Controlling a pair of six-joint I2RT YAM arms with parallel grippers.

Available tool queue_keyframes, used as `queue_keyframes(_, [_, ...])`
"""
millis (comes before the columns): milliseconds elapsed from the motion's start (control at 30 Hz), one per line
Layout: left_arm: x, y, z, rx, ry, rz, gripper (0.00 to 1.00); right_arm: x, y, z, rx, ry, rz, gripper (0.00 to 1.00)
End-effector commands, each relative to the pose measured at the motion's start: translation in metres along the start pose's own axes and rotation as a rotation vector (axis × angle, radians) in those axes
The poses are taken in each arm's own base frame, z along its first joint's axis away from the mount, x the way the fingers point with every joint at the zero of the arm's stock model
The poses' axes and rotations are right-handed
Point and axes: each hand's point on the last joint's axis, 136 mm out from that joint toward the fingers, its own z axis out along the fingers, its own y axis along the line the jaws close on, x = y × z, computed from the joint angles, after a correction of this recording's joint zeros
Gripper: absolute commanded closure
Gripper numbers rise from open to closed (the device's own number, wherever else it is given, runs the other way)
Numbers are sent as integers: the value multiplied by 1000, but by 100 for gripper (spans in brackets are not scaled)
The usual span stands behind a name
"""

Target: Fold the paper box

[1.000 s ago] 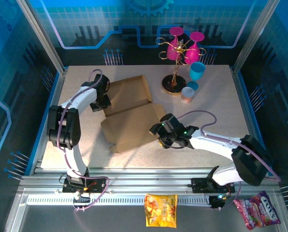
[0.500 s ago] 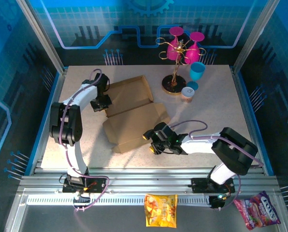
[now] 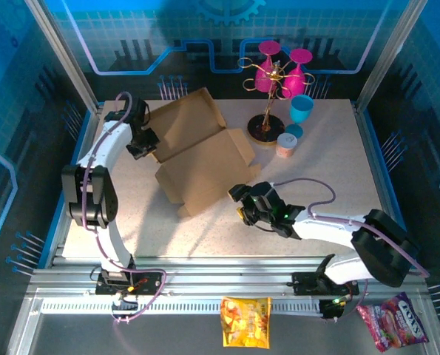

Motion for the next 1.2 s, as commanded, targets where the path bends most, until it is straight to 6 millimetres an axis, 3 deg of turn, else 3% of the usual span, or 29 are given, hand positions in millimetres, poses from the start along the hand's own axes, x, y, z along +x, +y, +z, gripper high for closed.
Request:
queue_keyframes(0, [3,-11,-21,58,20,-32,100,-2,12,15,-57,8,-33,25])
queue_keyframes(233, [4,-10,-24,51,26,-32,100,1,39,65,-209,28,-32,28])
queue_keyframes(467, [7,-6,-21,33,40,-17,100,-1,56,82,-300,14,-49,41])
queue_keyframes(533, [8,-5,-20,28,44,-12,100,-2,58,83,-306,7,-59,56])
queue_keyframes(600, [9,-2,-18,19,46,-9,100,-4,60,83,-306,-3,-61,79])
queue_keyframes(700, [11,3,-11,-8,55,-1,100,-4,51,76,-196,-4,-73,99])
queue_keyframes(967, [40,26,27,-140,131,-1,100,4,22,45,167,30,-157,100])
queue_keyframes(1000, [46,26,32,-149,140,2,100,8,33,44,175,41,-159,100])
queue_keyframes(1067, [56,25,39,-156,157,0,99,12,32,43,220,63,-169,100])
queue_keyframes(1100, [61,26,43,-162,167,-4,94,13,31,42,243,68,-175,100])
queue_keyframes(1167, [68,26,48,-164,185,-14,76,16,29,39,288,71,-195,100])
